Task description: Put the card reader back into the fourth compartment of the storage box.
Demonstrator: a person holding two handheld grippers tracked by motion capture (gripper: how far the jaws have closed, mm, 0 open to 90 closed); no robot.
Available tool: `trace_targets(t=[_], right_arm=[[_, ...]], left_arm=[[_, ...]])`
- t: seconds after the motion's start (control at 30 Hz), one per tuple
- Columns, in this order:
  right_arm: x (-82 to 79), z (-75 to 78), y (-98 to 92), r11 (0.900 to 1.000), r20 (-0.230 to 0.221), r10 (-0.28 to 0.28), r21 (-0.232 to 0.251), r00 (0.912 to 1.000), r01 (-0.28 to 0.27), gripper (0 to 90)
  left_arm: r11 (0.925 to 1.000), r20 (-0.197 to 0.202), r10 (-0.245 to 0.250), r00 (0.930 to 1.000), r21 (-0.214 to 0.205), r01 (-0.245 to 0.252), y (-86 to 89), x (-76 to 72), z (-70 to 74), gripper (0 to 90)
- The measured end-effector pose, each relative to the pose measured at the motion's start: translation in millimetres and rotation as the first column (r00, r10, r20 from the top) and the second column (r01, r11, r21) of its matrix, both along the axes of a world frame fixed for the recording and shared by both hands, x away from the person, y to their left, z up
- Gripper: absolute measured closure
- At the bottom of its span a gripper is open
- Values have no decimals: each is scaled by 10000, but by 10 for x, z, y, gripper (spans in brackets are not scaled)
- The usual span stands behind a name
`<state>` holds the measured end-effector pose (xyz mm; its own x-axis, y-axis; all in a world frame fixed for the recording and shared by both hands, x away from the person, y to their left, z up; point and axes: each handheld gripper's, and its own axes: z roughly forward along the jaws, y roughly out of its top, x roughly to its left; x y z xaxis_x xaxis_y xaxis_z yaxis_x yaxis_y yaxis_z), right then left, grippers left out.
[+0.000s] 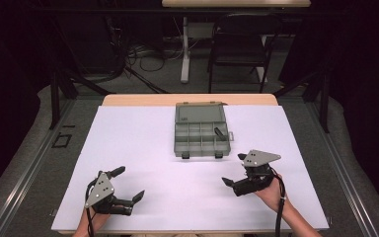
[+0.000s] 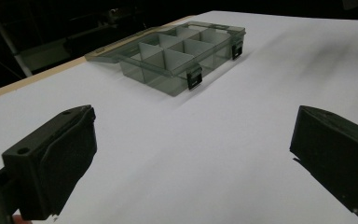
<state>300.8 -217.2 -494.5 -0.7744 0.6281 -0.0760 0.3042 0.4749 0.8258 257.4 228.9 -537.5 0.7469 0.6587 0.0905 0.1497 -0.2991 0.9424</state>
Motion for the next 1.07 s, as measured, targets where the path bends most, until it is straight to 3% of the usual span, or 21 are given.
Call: trace_targets(t=[0.37, 1.07], right_arm=[[-153, -96, -130, 9998, 337, -178, -103, 9993, 181, 49], [-414, -198, -332, 9966, 886, -807, 257, 9928, 788, 51]], left_arm=[[10000, -41, -20, 10000, 45, 20, -4, 4, -6, 5], [9999, -213, -46, 9998, 103, 48, -14, 18, -18, 4]])
